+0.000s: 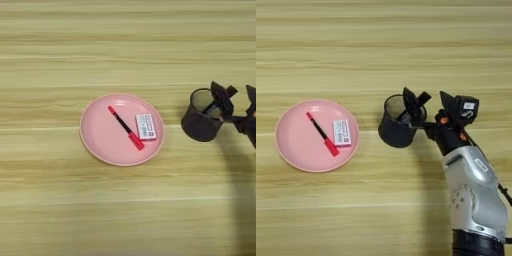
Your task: Move the objects on the table
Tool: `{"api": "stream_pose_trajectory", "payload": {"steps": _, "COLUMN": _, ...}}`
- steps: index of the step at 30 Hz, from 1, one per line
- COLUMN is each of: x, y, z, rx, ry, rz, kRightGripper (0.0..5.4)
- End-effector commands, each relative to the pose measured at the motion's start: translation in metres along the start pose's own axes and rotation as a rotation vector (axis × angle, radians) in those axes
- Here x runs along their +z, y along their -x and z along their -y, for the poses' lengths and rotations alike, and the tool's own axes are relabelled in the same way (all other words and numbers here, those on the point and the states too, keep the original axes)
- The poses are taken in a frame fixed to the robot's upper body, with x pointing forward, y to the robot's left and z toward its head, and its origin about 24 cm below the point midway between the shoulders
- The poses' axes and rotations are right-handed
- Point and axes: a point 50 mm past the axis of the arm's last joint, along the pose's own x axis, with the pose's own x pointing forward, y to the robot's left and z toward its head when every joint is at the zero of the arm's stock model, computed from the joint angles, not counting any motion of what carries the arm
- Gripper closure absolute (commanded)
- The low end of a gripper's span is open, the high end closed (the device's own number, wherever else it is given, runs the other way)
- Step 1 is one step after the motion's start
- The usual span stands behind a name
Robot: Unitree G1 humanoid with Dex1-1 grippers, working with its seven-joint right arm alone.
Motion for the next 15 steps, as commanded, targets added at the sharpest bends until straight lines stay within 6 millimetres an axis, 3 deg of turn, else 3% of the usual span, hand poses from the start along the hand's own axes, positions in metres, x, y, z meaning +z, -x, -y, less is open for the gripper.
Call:
{"api": "stream_pose_trajectory", "payload": {"steps": 1, "x": 0.0304, "y": -0.0167, "z": -0.0039, "rx": 0.04, "ry": 0.039, "rz": 0.107, "kRightGripper": 0.06}}
{"api": "stream_pose_trajectory", "payload": {"steps": 15, "x": 0.0286, "y": -0.022, "z": -0.0046, "rx": 0.066, "ry": -0.031, "rz": 0.084, "kRightGripper": 0.06}}
